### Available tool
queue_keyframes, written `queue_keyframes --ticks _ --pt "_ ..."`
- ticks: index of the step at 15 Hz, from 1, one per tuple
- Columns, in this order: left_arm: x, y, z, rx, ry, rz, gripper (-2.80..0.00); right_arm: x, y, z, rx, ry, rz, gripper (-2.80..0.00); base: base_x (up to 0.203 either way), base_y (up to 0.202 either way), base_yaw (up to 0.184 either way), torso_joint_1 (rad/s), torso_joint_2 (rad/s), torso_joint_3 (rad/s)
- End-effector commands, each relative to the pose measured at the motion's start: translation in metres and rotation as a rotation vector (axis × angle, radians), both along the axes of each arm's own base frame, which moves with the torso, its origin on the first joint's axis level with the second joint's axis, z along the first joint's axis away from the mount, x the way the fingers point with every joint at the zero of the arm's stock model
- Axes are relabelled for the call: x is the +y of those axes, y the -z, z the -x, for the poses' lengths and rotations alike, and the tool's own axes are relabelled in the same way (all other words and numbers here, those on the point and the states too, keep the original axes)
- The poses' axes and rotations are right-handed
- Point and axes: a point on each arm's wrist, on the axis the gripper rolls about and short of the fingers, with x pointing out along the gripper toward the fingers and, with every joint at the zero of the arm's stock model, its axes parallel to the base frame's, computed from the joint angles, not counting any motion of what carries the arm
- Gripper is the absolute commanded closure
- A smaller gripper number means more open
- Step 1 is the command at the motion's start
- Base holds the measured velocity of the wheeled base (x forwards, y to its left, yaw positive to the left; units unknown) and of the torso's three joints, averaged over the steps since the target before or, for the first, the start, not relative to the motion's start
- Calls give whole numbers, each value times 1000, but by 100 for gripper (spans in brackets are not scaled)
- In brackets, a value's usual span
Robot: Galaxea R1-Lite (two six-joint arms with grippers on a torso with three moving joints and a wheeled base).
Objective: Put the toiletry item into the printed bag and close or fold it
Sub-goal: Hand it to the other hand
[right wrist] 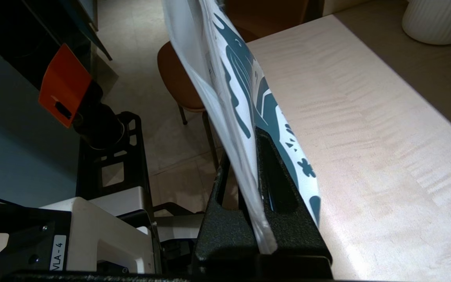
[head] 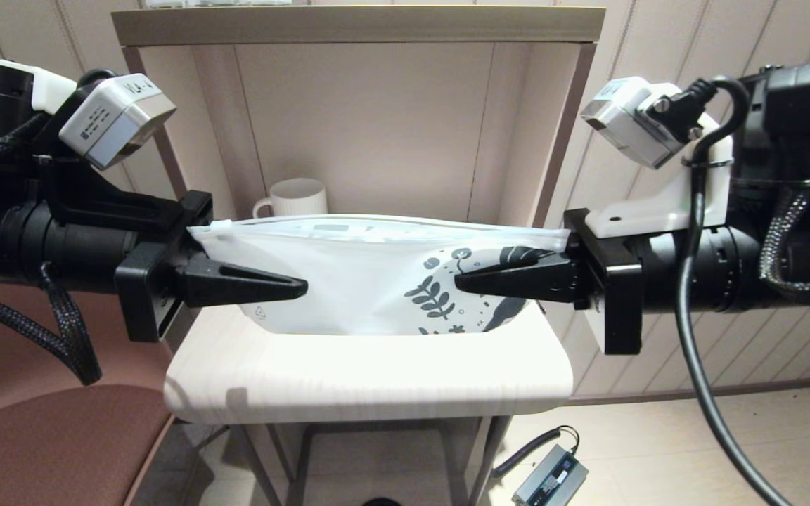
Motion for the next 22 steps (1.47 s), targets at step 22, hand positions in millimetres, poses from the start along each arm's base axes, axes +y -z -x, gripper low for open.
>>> queue_keyframes --ticks 22 --pt "-6 19 -16 71 50 0 0 -2 3 -8 53 52 92 0 0 0 0 0 0 0"
